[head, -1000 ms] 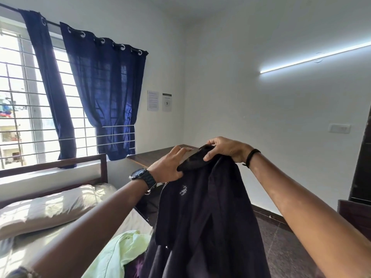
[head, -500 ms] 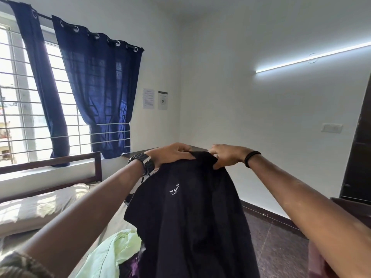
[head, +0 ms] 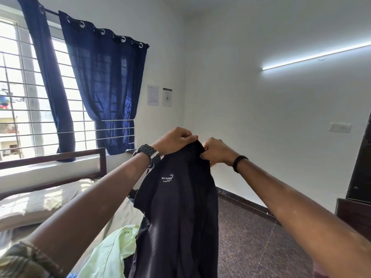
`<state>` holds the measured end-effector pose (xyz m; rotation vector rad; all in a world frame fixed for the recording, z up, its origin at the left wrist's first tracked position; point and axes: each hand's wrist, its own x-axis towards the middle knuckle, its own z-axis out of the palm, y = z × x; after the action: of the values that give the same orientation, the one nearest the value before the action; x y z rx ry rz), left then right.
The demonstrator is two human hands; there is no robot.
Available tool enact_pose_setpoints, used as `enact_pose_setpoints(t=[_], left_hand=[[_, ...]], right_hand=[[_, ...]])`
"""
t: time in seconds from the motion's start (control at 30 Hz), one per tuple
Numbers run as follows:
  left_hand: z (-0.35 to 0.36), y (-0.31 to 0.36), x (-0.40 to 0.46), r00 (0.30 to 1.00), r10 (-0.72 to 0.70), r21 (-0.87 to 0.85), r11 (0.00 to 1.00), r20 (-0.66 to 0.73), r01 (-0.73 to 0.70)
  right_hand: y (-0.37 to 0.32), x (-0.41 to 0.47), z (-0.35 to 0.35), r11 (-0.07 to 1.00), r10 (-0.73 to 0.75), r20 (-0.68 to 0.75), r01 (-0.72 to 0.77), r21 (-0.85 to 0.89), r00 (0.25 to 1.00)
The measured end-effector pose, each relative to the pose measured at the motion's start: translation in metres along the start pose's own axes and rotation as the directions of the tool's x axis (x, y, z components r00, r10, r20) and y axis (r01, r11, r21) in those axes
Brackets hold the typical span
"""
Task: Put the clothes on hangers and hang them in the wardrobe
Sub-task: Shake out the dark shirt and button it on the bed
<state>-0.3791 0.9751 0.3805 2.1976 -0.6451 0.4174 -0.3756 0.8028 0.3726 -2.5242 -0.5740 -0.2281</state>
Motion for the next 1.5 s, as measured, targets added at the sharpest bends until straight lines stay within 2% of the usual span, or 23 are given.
enact_pose_setpoints(t=[0.07, 0.17, 0.23, 0.3, 0.4, 0.47, 0.6, 0.67, 0.8, 0.87, 0.9, 0.97, 1.0, 1.03, 1.1, 1.2, 1.3, 1.43, 1.5], left_hand=[[-0.006, -0.005, -0.004, 0.995, -0.063, -0.054, 0.996, 0.077, 0.067], [-0.019, -0.014, -0.012, 0.971, -0.106, -0.216, 0.964, 0.213, 0.152], [-0.027, -0.026, -0.017, 0.958, -0.132, -0.236, 0.952, 0.255, 0.194], [-0.031, -0.039, -0.020, 0.946, -0.169, -0.205, 0.951, 0.277, 0.230], [-0.028, -0.051, -0.024, 0.907, -0.271, -0.113, 0.940, 0.323, 0.321], [-0.020, -0.053, -0.028, 0.878, -0.332, -0.105, 0.916, 0.345, 0.388], [-0.011, -0.063, -0.035, 0.852, -0.328, -0.394, 0.779, 0.408, 0.488], [-0.013, -0.070, -0.035, 0.867, -0.325, -0.485, 0.728, 0.378, 0.485], [-0.015, -0.053, -0.034, 0.908, -0.295, -0.599, 0.684, 0.296, 0.418], [-0.016, -0.043, -0.034, 0.912, -0.262, -0.531, 0.748, 0.316, 0.399], [-0.017, -0.041, -0.033, 0.907, -0.261, -0.434, 0.811, 0.331, 0.391], [-0.014, -0.036, -0.032, 0.905, -0.271, -0.111, 0.940, 0.328, 0.322], [-0.011, -0.033, -0.031, 0.915, -0.247, 0.088, 0.969, 0.320, 0.231], [-0.008, -0.032, -0.030, 0.927, -0.203, 0.262, 0.957, 0.314, 0.121], [-0.004, -0.030, -0.029, 0.954, -0.081, 0.413, 0.909, 0.289, -0.048], [-0.006, -0.031, -0.032, 0.969, -0.011, 0.389, 0.917, 0.247, -0.089], [-0.009, -0.031, -0.033, 0.981, -0.034, 0.313, 0.949, 0.193, -0.029], [-0.006, -0.025, -0.027, 0.999, -0.024, 0.231, 0.973, 0.035, 0.015], [-0.003, -0.020, -0.022, 0.999, -0.035, 0.212, 0.977, 0.006, 0.033]], right_hand=[[0.001, 0.001, -0.006, 0.972, 0.030, 0.162, -0.067, 0.227, 0.986], [0.007, -0.002, -0.023, 0.891, -0.068, 0.424, -0.136, 0.433, 0.903], [0.012, -0.005, -0.031, 0.817, -0.127, 0.470, -0.177, 0.549, 0.873], [0.014, -0.005, -0.036, 0.744, -0.159, 0.459, -0.199, 0.637, 0.874], [0.015, -0.004, -0.036, 0.701, -0.159, 0.457, -0.226, 0.677, 0.875], [0.015, -0.001, -0.031, 0.726, -0.131, 0.453, -0.226, 0.650, 0.882], [0.015, -0.004, -0.032, 0.812, -0.077, 0.306, -0.118, 0.571, 0.949], [0.018, -0.011, -0.038, 0.868, -0.104, 0.307, -0.064, 0.492, 0.946], [0.018, -0.016, -0.042, 0.983, -0.091, 0.378, 0.022, 0.181, 0.921], [0.014, -0.016, -0.042, 1.000, -0.019, 0.372, 0.023, -0.007, 0.928], [0.013, -0.016, -0.042, 0.994, 0.011, 0.364, 0.028, -0.102, 0.931], [0.014, -0.014, -0.041, 0.950, 0.037, 0.324, 0.068, -0.305, 0.945], [0.016, -0.013, -0.040, 0.914, 0.030, 0.297, 0.094, -0.394, 0.954], [0.018, -0.013, -0.039, 0.887, 0.012, 0.276, 0.117, -0.447, 0.961], [0.024, -0.012, -0.039, 0.881, -0.035, 0.252, 0.149, -0.449, 0.967], [0.028, -0.017, -0.043, 0.909, -0.092, 0.224, 0.174, -0.379, 0.970], [0.031, -0.021, -0.046, 0.930, -0.120, 0.219, 0.187, -0.315, 0.968], [0.035, -0.020, -0.039, 0.923, -0.182, 0.155, 0.223, -0.314, 0.971], [0.035, -0.019, -0.033, 0.957, -0.161, 0.157, 0.193, -0.217, 0.974]])
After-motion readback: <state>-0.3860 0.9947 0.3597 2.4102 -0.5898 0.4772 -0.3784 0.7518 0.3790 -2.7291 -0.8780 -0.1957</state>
